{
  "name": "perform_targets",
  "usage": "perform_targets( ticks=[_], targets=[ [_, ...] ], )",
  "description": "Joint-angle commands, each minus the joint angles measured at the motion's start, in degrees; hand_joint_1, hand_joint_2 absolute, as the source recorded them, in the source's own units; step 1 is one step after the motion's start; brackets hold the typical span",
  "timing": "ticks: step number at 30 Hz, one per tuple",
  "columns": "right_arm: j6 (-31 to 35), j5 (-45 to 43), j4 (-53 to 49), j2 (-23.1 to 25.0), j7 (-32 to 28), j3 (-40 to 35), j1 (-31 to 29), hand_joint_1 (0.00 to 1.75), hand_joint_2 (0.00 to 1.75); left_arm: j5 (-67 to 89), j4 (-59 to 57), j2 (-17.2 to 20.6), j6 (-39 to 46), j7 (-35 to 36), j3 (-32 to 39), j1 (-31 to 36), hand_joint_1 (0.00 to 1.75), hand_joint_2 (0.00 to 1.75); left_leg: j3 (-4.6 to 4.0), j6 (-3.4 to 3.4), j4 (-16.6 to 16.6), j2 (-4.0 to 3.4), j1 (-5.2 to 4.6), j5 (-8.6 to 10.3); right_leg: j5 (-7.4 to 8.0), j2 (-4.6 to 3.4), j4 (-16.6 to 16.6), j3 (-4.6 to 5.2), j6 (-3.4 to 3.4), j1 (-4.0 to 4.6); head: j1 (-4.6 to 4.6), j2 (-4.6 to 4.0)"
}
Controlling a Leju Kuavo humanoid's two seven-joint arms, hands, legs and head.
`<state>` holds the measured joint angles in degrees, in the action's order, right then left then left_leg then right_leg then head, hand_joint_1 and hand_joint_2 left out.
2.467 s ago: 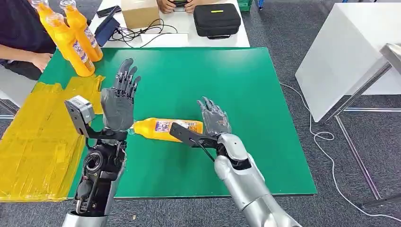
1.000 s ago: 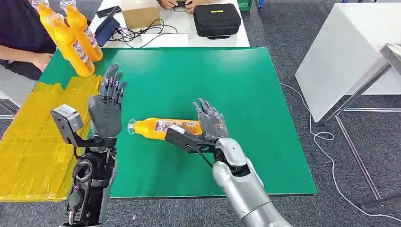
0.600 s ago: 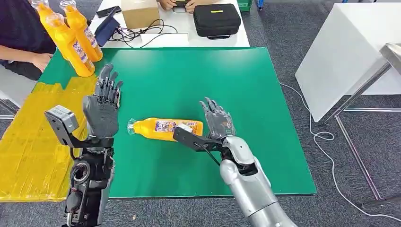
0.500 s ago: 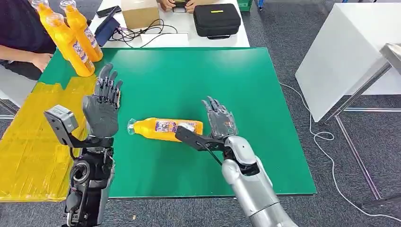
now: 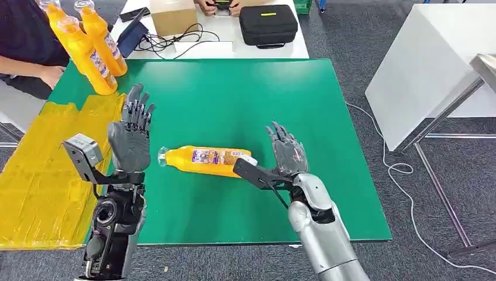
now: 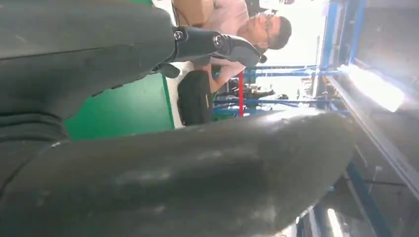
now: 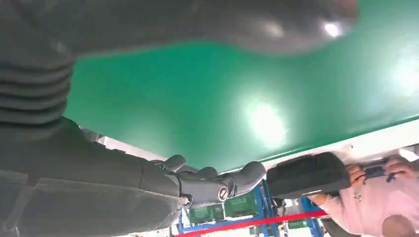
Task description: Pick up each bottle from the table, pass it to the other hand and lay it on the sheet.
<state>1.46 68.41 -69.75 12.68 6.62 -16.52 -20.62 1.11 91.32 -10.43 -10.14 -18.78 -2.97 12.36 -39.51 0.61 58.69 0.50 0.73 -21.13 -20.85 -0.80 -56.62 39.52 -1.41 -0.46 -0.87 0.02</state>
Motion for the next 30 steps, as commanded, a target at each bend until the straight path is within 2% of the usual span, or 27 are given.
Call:
perform_targets(
  ticks=[1,5,9,10,11,12,13,17,19,20,21,22,23,25,30],
  targets=[
    [-0.09,0.13,-3.07,-2.43,-0.33,3.38,1.85,0.00,0.00,0.21,-2.88,0.15,0.20,0.80,-2.03,2.06,0.00,0.00,0.35,0.01,-0.02,0.16,-0.01,-0.12,-0.19,0.25,-0.01,-0.40,0.03,0.02,0.02,0.00],
    [-0.39,0.67,-4.61,-2.26,-1.16,5.37,2.09,0.00,0.00,0.22,-3.53,0.65,0.48,0.96,-1.44,3.00,0.00,0.00,0.52,0.04,0.00,0.16,-0.02,-0.23,-0.27,0.29,-0.06,-0.55,0.05,0.02,0.00,0.00],
    [-0.49,0.67,-4.63,-2.30,-1.21,5.41,1.97,0.00,0.00,0.22,-3.46,0.77,0.48,0.96,-1.33,3.17,0.00,0.00,0.17,0.05,-0.03,0.04,-0.01,-0.09,-0.08,0.11,0.01,-0.17,0.02,0.01,-0.02,0.00],
    [-0.49,0.67,-4.63,-2.30,-1.21,5.41,1.97,0.00,0.00,0.22,-3.46,0.77,0.48,0.96,-1.33,3.17,0.00,0.00,0.64,0.05,0.02,0.04,-0.04,-0.29,-0.30,0.20,-0.07,-0.63,0.05,0.01,0.00,0.00],
    [-0.49,0.67,-4.63,-2.30,-1.21,5.41,1.97,0.00,0.00,0.22,-3.46,0.77,0.48,0.96,-1.33,3.17,0.00,0.00,0.25,0.05,-0.02,0.05,-0.02,-0.12,-0.11,0.14,0.00,-0.26,0.02,0.01,0.00,0.00],
    [-0.49,0.67,-4.63,-2.30,-1.21,5.41,1.97,0.00,0.00,0.22,-3.46,0.77,0.48,0.96,-1.33,3.17,0.00,0.00,0.52,0.06,-0.02,0.06,-0.03,-0.22,-0.23,0.20,-0.02,-0.52,0.04,0.01,0.00,0.00],
    [-0.49,0.67,-4.63,-2.30,-1.21,5.41,1.97,0.00,0.00,0.22,-3.46,0.77,0.48,0.96,-1.33,3.17,0.00,0.00,0.18,0.05,-0.04,0.04,-0.02,-0.09,-0.07,0.11,0.02,-0.18,0.02,0.00,0.00,0.00],
    [-0.73,0.84,-4.53,-1.86,-1.48,5.70,1.60,0.00,0.00,0.22,-3.02,0.93,0.53,0.97,-1.23,3.09,0.00,0.00,0.47,0.05,-0.01,0.06,-0.02,-0.22,-0.22,0.19,-0.03,-0.48,0.04,0.02,0.00,0.00],
    [-1.05,1.50,-4.66,-1.66,-1.76,5.71,1.41,0.00,0.00,0.18,-2.36,0.87,0.57,1.04,-0.98,3.05,0.00,0.00,0.15,0.04,-0.04,0.02,-0.02,-0.08,-0.06,0.09,0.02,-0.15,0.02,0.00,0.00,0.00],
    [-1.11,1.96,-4.37,-1.62,-1.95,5.52,1.10,0.00,0.00,0.18,-2.16,0.86,0.70,1.30,-0.74,3.06,0.00,0.00,0.62,0.04,-0.01,0.02,-0.04,-0.28,-0.29,0.18,-0.06,-0.60,0.05,0.00,0.00,0.00],
    [-1.19,2.06,-4.03,-1.52,-2.07,5.33,0.75,0.00,0.00,0.16,-2.13,1.00,0.71,1.36,-0.62,3.00,0.00,0.00,0.23,0.04,-0.02,0.00,-0.02,-0.12,-0.10,0.09,-0.01,-0.22,0.02,0.00,0.00,0.00],
    [-1.09,1.98,-3.15,-1.41,-2.43,5.09,0.10,0.00,0.00,0.14,-2.17,1.25,0.64,1.34,-0.56,2.98,0.00,0.00,0.39,0.04,0.01,-0.02,-0.02,-0.21,-0.18,0.09,-0.05,-0.38,0.04,0.02,0.00,0.00],
    [-1.45,1.37,-1.57,-0.91,-2.59,5.09,-0.91,0.00,1.75,0.14,-2.28,1.53,0.60,1.34,-0.45,3.01,0.00,0.00,0.32,0.04,0.00,-0.03,-0.03,-0.17,-0.14,0.07,-0.03,-0.30,0.03,0.00,0.00,0.00],
    [-1.34,0.94,0.87,-0.35,-2.80,4.21,-2.47,0.00,1.75,0.12,-2.41,1.78,0.52,1.32,-0.28,3.15,0.00,0.00,0.32,0.04,0.03,-0.14,-0.02,-0.19,-0.11,-0.04,-0.05,-0.29,0.04,0.01,0.00,0.00],
    [0.40,-1.83,14.16,3.52,-2.33,-0.62,-10.91,0.00,1.75,-0.48,-2.67,1.58,0.58,2.63,-0.75,5.49,0.00,0.00,0.32,0.02,0.04,-0.30,-0.01,-0.18,-0.05,-0.19,-0.05,-0.25,0.05,0.02,0.02,0.00]
  ],
)
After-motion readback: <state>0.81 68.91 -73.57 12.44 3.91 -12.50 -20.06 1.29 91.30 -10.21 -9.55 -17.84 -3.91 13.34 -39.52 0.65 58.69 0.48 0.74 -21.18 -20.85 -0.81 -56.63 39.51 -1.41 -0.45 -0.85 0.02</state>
